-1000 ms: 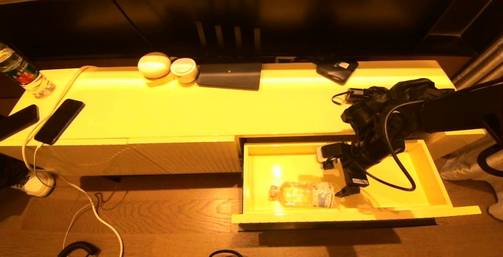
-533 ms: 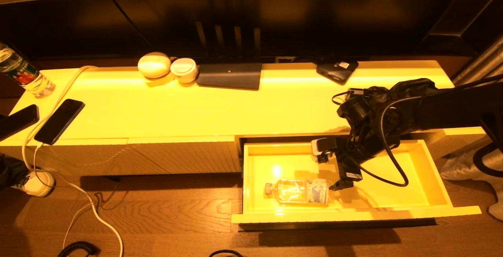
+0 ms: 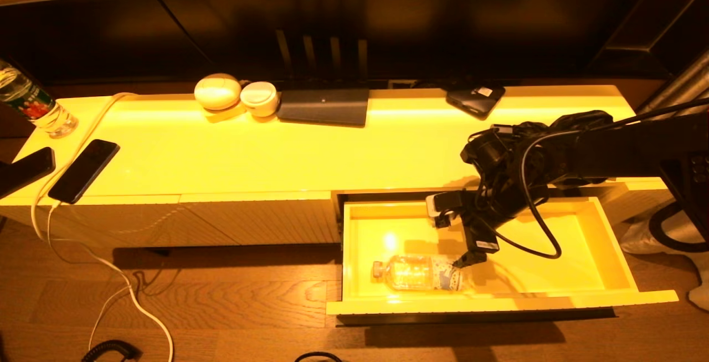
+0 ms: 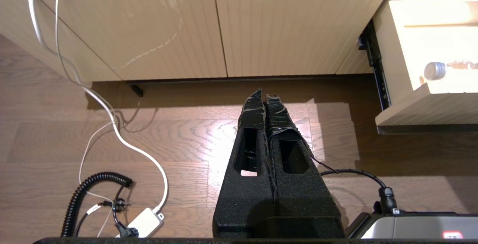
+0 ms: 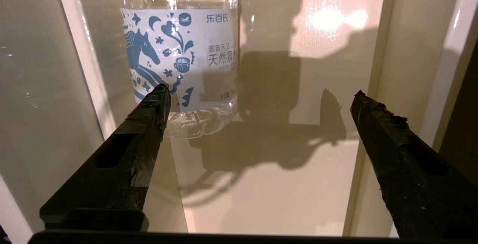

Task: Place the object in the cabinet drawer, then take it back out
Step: Take the mineral water out of the drawer and put it on the table

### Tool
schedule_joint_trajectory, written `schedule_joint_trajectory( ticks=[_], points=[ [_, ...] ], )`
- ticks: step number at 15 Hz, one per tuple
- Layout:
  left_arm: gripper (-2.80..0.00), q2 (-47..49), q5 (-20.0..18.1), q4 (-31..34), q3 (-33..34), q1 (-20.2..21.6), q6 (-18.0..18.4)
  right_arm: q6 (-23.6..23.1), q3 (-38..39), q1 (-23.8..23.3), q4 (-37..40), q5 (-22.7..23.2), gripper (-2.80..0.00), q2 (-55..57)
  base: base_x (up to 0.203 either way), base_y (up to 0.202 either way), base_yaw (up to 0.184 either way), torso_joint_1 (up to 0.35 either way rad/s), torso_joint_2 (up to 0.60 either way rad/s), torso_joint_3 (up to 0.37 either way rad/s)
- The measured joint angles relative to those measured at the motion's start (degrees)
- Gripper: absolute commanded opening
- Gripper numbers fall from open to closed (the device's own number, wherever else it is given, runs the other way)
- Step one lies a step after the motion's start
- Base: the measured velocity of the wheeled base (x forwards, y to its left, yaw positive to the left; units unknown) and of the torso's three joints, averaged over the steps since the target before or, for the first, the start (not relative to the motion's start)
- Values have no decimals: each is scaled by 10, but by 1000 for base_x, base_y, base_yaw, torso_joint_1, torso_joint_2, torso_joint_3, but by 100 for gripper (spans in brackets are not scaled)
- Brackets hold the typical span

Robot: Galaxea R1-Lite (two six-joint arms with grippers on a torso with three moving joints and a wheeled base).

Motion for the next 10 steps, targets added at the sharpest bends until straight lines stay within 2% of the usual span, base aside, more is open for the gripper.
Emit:
schedule_joint_trajectory(
  ticks=[10],
  points=[
    [-280, 0, 0, 0, 0, 0, 0, -1, -14, 21, 19, 1, 0, 19, 0, 0, 0, 0, 0, 0]
  ],
)
